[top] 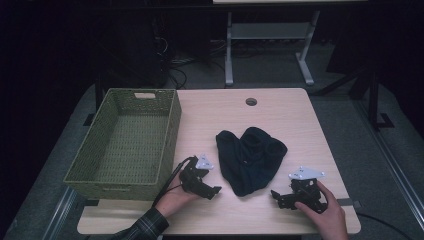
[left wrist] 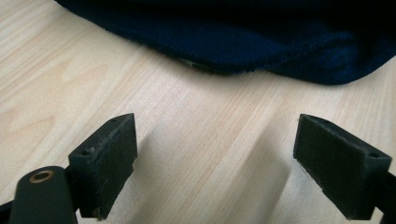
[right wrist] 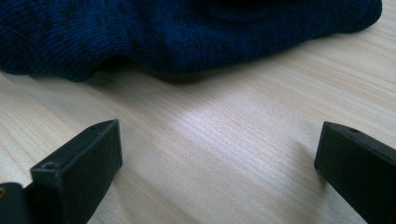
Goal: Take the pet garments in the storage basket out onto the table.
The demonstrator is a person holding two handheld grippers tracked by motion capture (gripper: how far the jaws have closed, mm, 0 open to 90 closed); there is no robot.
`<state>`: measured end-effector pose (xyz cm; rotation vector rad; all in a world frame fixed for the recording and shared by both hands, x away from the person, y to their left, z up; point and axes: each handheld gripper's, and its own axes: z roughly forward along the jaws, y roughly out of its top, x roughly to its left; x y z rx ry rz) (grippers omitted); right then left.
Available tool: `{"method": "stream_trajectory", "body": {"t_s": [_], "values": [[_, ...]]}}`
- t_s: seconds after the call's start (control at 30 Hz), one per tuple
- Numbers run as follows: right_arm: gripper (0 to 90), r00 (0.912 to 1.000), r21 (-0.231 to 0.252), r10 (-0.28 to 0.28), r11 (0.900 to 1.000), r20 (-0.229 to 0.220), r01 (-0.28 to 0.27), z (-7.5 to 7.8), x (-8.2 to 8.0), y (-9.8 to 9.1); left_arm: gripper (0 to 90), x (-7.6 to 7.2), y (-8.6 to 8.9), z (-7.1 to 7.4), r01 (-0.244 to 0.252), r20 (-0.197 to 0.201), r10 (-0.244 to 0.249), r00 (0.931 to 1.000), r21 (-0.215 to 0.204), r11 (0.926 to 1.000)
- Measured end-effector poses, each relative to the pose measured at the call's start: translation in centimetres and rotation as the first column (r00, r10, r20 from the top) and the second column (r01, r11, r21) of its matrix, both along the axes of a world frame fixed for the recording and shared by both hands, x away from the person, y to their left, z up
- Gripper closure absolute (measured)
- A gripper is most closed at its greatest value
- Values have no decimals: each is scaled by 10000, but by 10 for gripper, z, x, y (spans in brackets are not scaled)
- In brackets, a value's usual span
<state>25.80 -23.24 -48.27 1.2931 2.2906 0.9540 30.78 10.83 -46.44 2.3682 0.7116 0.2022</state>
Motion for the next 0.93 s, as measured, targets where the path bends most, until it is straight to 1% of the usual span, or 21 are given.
{"method": "stream_trajectory", "body": {"t_s": [0.03, 0.13, 0.2, 0.4, 0.47, 0.57, 0.93], "values": [[5, 10000, 1, -1, 10000, -1, 1, 0, 0, 0, 130, 0, 0, -1, 10, -22, -10, 10000, 51, 10000], [5, 10000, 6, -8, 10000, -7, 8, 0, 0, 0, 128, -2, -1, -3, 54, 215, -56, 9998, 123, 9999], [5, 10000, 6, -6, 10000, -6, 6, 0, 0, 0, 127, -3, -1, -5, 34, 378, -35, 9993, 28, 10000], [5, 10000, 6, -6, 10000, -5, 6, 0, 0, 0, 127, -7, 4, -11, 2, 761, 39, 9971, -542, 9985], [5, 10000, 3, -4, 10000, -3, 4, 0, 0, 0, 127, -8, 6, -12, 3, 855, 54, 9963, -668, 9978], [5, 10000, 2, -3, 10000, 1, 3, 0, 0, 0, 127, -9, 7, -14, -20, 944, 100, 9955, -838, 9965], [5, 10000, 3, -9, 10000, 6, 9, 0, 0, 0, 128, -10, 7, -14, -30, 943, 109, 9955, -837, 9965]]}}
